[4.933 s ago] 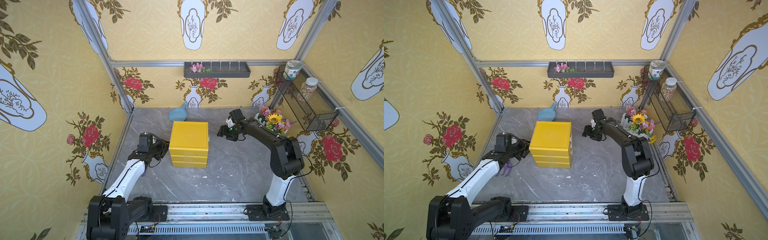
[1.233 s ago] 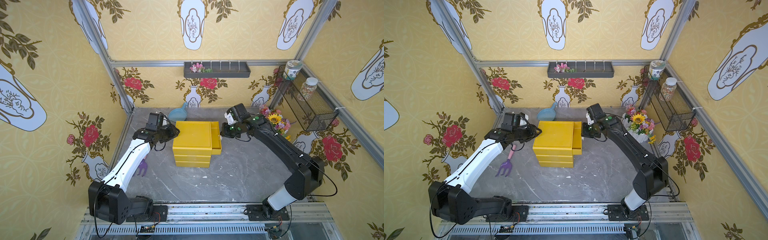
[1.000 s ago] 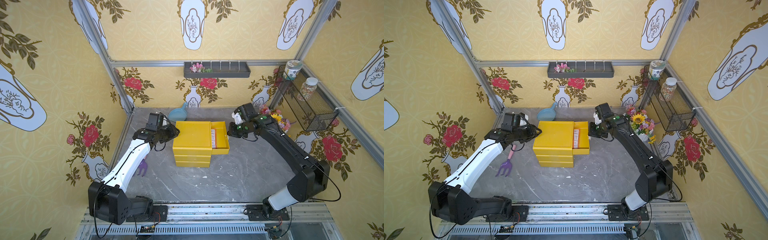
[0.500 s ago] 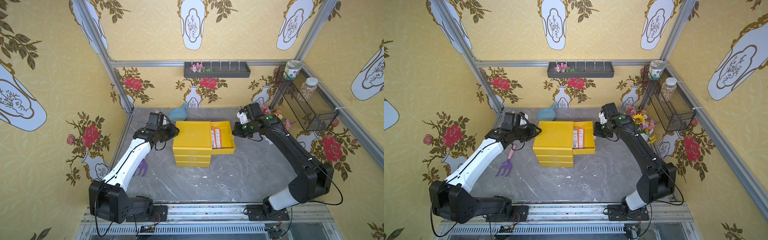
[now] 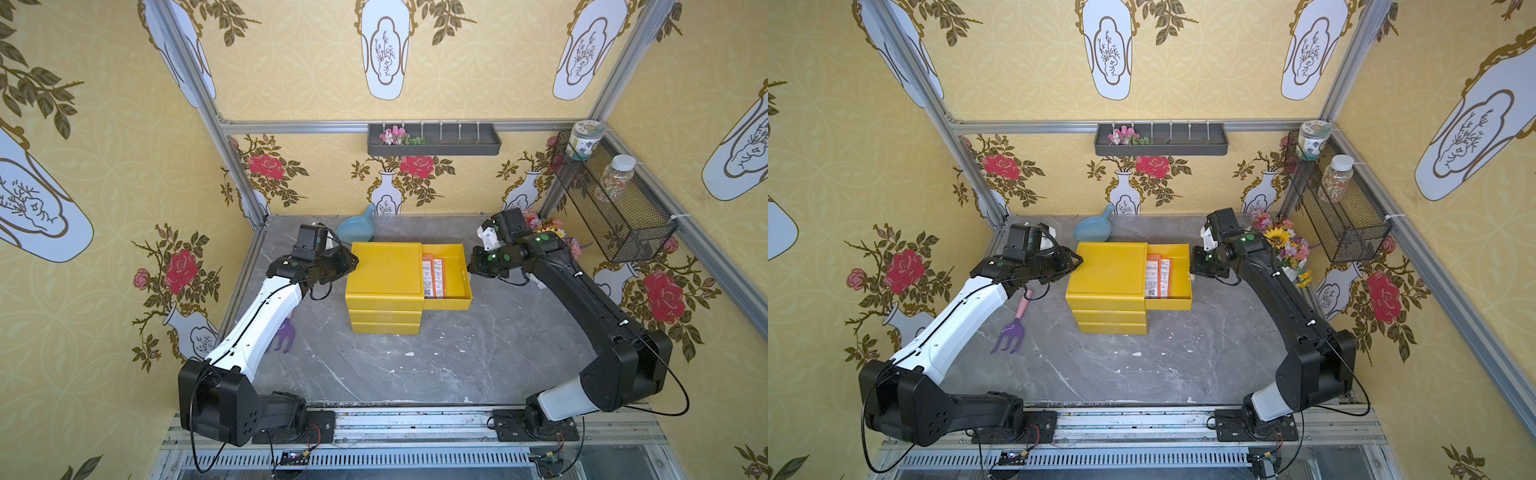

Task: Take the seed bags out of the drawer
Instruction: Open the drawer in the storage box, then pick up the seed packet from the drawer.

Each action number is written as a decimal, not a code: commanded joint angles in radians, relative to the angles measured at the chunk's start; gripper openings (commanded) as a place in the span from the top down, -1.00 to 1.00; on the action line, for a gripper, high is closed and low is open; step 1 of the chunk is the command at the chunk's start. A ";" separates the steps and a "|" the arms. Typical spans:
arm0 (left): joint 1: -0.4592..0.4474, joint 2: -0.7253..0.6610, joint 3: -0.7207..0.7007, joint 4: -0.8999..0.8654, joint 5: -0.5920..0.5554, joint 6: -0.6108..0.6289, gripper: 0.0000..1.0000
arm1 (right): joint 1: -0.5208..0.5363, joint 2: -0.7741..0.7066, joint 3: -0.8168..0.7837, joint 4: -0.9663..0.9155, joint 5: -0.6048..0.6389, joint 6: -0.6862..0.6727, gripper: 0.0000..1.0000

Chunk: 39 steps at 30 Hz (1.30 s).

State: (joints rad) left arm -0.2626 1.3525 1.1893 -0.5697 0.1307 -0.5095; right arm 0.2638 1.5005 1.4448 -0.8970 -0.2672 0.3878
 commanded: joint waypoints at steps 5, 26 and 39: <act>0.000 0.017 -0.010 -0.110 -0.049 0.007 0.13 | -0.004 -0.005 -0.004 0.009 0.013 0.006 0.66; -0.001 0.004 0.047 -0.174 -0.040 -0.003 0.08 | 0.002 -0.072 0.117 -0.057 0.032 0.010 -0.12; -0.001 -0.014 0.043 -0.141 0.071 0.008 -0.04 | 0.253 -0.002 0.186 -0.059 0.060 0.170 -0.06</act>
State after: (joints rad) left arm -0.2649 1.3369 1.2491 -0.7258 0.1513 -0.5076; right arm 0.5007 1.4780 1.6264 -0.9649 -0.2382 0.5011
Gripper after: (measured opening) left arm 0.526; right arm 0.538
